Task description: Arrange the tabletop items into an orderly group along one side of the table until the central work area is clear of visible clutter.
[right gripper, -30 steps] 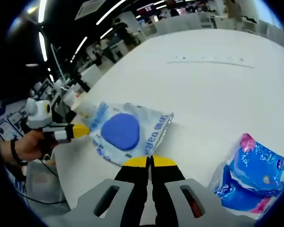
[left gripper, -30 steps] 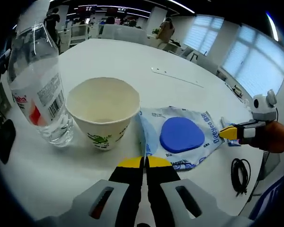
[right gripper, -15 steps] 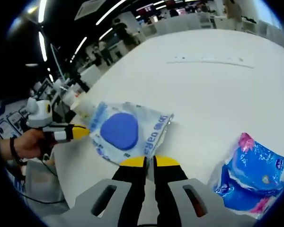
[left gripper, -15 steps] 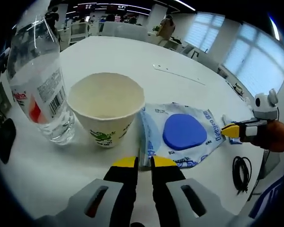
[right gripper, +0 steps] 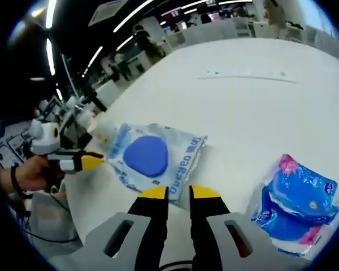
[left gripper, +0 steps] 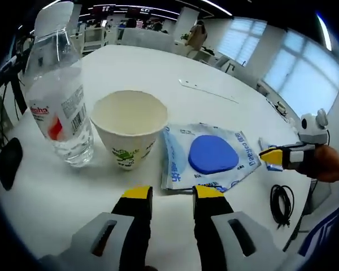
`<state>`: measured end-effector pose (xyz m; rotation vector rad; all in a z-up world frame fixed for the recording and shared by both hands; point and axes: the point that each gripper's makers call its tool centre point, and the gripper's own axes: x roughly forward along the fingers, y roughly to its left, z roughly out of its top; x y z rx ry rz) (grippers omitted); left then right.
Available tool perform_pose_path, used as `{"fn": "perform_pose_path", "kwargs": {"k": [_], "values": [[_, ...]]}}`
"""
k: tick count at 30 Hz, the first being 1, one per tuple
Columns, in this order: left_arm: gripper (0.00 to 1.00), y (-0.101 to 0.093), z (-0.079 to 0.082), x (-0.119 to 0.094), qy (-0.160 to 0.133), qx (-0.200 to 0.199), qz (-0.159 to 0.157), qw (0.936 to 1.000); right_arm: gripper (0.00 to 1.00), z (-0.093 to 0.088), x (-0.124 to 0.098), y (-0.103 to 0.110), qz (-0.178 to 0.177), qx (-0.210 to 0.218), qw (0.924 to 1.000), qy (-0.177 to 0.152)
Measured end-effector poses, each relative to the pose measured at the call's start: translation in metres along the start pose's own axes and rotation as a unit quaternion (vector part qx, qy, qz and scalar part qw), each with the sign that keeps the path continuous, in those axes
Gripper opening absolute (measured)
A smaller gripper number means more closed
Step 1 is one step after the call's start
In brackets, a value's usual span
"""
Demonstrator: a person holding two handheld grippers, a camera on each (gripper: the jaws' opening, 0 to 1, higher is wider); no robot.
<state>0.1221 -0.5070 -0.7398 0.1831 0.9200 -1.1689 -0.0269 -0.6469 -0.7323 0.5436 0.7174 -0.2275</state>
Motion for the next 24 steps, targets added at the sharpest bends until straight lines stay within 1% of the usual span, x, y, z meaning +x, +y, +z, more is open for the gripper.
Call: {"fn": "perform_pose_path", "kwargs": {"k": [4, 10, 12, 14, 19, 22, 24], "values": [[0.29, -0.005, -0.005, -0.007, -0.006, -0.004, -0.004, 1.0000, 0.16, -0.012, -0.008, -0.007, -0.013, -0.005, 0.9999, 0.000], [0.31, -0.008, -0.010, -0.015, -0.012, 0.007, -0.012, 0.9998, 0.17, -0.028, -0.026, -0.016, -0.030, 0.016, 0.9993, -0.013], [0.31, -0.012, -0.012, -0.017, -0.012, 0.010, -0.016, 0.9998, 0.17, -0.033, -0.030, -0.016, -0.035, 0.020, 0.9991, -0.016], [0.31, -0.017, -0.014, -0.018, -0.011, 0.018, -0.020, 0.9996, 0.17, -0.038, -0.036, -0.018, -0.040, 0.024, 0.9987, -0.020], [0.33, -0.030, -0.018, -0.015, -0.006, 0.028, -0.034, 0.9990, 0.18, -0.042, -0.048, -0.022, -0.046, 0.033, 0.9979, -0.030], [0.35, -0.044, -0.019, -0.012, -0.003, 0.032, -0.049, 0.9983, 0.19, -0.043, -0.060, -0.027, -0.056, 0.033, 0.9971, -0.039], [0.36, -0.057, -0.019, -0.010, -0.003, 0.043, -0.060, 0.9973, 0.19, -0.044, -0.070, -0.032, -0.066, 0.042, 0.9955, -0.054]]}}
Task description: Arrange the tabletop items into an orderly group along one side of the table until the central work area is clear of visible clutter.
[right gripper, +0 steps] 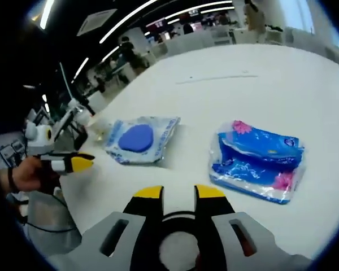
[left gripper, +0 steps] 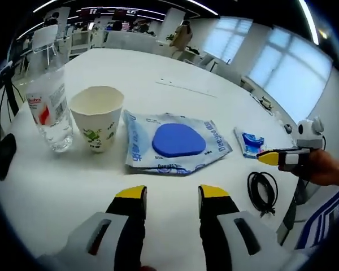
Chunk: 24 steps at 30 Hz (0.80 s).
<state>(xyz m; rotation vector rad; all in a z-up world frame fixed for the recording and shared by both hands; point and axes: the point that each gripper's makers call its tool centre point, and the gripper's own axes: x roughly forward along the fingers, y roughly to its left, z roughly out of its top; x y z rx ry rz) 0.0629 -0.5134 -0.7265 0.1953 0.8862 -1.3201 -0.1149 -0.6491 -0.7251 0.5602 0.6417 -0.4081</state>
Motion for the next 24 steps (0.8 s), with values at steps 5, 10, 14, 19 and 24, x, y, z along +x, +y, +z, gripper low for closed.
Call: {"fn": "perform_pose_path", "kwargs": {"k": [5, 10, 14, 19, 24], "values": [[0.37, -0.025, 0.004, 0.015, -0.001, 0.008, -0.023, 0.9997, 0.19, -0.013, -0.016, -0.020, -0.019, 0.014, 0.9997, 0.001], [0.36, -0.047, 0.007, 0.027, 0.005, 0.018, -0.042, 0.9990, 0.19, -0.018, -0.033, -0.034, -0.035, 0.031, 0.9989, -0.010], [0.36, -0.065, 0.008, 0.036, 0.010, 0.028, -0.057, 0.9979, 0.18, -0.021, -0.041, -0.043, -0.043, 0.040, 0.9982, -0.013], [0.36, -0.089, 0.009, 0.051, 0.020, 0.039, -0.081, 0.9957, 0.19, -0.021, -0.049, -0.056, -0.057, 0.047, 0.9971, -0.018], [0.38, -0.113, 0.015, 0.065, 0.023, 0.046, -0.102, 0.9934, 0.29, -0.016, -0.054, -0.074, -0.078, 0.067, 0.9943, -0.026]]}}
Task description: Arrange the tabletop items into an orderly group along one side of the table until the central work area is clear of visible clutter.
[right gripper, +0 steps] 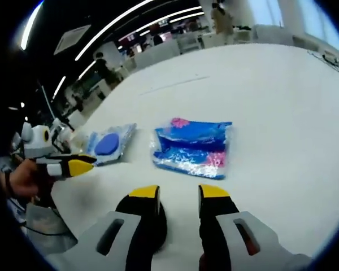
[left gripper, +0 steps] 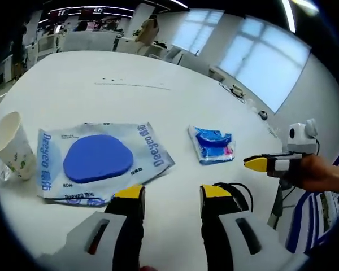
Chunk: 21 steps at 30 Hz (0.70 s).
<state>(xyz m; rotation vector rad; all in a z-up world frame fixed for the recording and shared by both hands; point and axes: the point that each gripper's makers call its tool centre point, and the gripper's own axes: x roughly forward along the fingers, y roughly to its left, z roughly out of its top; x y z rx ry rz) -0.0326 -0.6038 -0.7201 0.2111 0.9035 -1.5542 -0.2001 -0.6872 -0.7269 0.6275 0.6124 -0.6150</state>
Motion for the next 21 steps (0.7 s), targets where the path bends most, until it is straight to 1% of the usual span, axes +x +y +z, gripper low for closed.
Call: {"fn": "perform_pose_path", "kwargs": {"k": [4, 6, 10, 16, 18, 21], "values": [[0.43, -0.014, 0.004, 0.016, 0.003, -0.004, -0.015, 0.9999, 0.34, 0.004, -0.003, -0.008, -0.007, 0.004, 1.0000, -0.002], [0.46, -0.024, 0.006, 0.026, 0.005, -0.001, -0.023, 0.9997, 0.37, 0.006, -0.004, -0.010, -0.010, 0.002, 0.9999, -0.003], [0.49, -0.034, 0.010, 0.039, 0.008, 0.001, -0.030, 0.9995, 0.38, 0.008, -0.004, -0.018, -0.014, 0.004, 0.9999, -0.001], [0.44, -0.039, 0.018, 0.055, 0.007, 0.002, -0.032, 0.9995, 0.37, 0.014, -0.003, -0.034, -0.016, 0.005, 0.9999, 0.003], [0.43, -0.042, 0.021, 0.059, 0.008, 0.001, -0.031, 0.9995, 0.36, 0.015, -0.003, -0.036, -0.016, 0.006, 0.9998, 0.004], [0.39, -0.043, 0.024, 0.066, 0.009, 0.003, -0.027, 0.9996, 0.34, 0.018, 0.000, -0.040, -0.015, 0.011, 0.9998, 0.005]]}}
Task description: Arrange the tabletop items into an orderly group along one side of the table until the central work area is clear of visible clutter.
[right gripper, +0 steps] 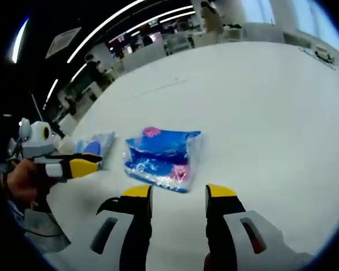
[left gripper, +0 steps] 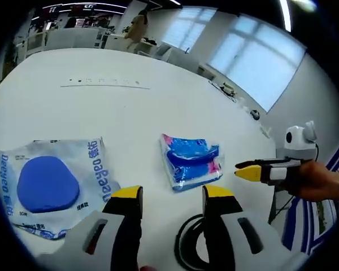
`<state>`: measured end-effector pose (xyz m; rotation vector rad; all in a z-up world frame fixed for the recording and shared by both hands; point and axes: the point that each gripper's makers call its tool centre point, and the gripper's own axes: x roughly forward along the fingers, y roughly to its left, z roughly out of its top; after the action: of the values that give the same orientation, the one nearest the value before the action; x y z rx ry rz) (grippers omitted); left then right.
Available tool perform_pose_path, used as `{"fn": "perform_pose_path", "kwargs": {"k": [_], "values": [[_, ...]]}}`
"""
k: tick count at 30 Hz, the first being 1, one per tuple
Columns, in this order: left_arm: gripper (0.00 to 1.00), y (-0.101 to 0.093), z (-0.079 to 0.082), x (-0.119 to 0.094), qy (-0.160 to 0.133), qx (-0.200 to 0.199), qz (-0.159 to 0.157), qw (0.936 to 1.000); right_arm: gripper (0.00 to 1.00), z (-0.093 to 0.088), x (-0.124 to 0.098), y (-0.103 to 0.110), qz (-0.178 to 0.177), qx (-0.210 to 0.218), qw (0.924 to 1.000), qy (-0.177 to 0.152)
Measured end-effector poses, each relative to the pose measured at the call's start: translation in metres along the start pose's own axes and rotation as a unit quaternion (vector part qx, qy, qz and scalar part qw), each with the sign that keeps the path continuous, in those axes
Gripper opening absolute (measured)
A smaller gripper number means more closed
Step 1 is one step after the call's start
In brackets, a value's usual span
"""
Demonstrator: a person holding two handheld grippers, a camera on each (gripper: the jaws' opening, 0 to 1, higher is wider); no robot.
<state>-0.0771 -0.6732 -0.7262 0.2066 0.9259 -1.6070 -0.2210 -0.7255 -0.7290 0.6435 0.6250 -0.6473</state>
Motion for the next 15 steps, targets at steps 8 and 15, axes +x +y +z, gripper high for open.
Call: {"fn": "perform_pose_path", "kwargs": {"k": [8, 15], "values": [[0.33, 0.002, 0.004, 0.019, 0.013, -0.007, 0.014, 0.9998, 0.29, 0.011, 0.012, -0.007, 0.005, 0.003, 1.0000, 0.002], [0.26, 0.008, 0.004, 0.034, 0.025, 0.000, 0.021, 0.9995, 0.27, 0.012, 0.021, -0.012, 0.003, 0.013, 0.9999, 0.004]]}}
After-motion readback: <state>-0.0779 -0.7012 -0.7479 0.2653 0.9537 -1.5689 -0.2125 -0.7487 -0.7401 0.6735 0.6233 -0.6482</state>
